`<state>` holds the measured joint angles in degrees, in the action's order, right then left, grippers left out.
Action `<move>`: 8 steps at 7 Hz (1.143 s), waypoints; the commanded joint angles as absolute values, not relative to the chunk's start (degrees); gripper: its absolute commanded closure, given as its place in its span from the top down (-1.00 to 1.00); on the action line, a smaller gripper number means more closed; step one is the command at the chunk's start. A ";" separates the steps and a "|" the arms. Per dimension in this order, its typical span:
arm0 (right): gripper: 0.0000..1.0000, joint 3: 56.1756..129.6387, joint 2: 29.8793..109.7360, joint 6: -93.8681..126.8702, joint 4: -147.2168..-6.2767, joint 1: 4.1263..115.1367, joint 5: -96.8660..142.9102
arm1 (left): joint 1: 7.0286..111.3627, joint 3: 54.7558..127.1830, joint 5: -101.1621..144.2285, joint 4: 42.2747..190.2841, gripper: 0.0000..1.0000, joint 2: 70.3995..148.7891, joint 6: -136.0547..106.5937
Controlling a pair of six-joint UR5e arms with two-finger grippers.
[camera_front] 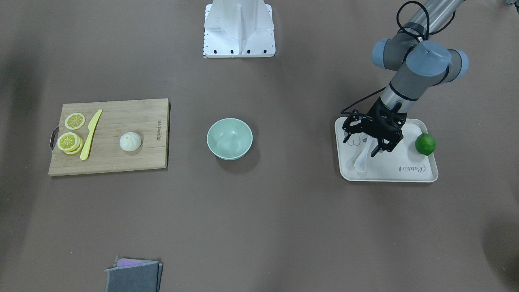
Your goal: Put spoon and bun in bowl
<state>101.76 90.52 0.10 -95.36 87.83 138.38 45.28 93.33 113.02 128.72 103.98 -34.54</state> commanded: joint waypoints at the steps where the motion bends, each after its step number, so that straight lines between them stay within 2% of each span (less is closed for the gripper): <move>1: 1.00 101.60 90.44 0.62 -94.83 87.80 139.31 | 45.35 92.11 113.03 128.76 0.86 103.10 -34.54; 2: 1.00 101.60 90.35 0.62 -94.83 87.72 139.31 | 45.26 92.11 113.29 128.76 0.84 102.75 -34.63; 3: 1.00 101.69 90.26 0.62 -94.83 87.45 139.39 | 45.26 91.67 113.20 129.02 0.72 101.61 -34.54; 8: 1.00 101.60 89.74 0.62 -94.83 86.92 139.31 | 44.91 91.23 113.47 129.29 0.41 101.51 -34.98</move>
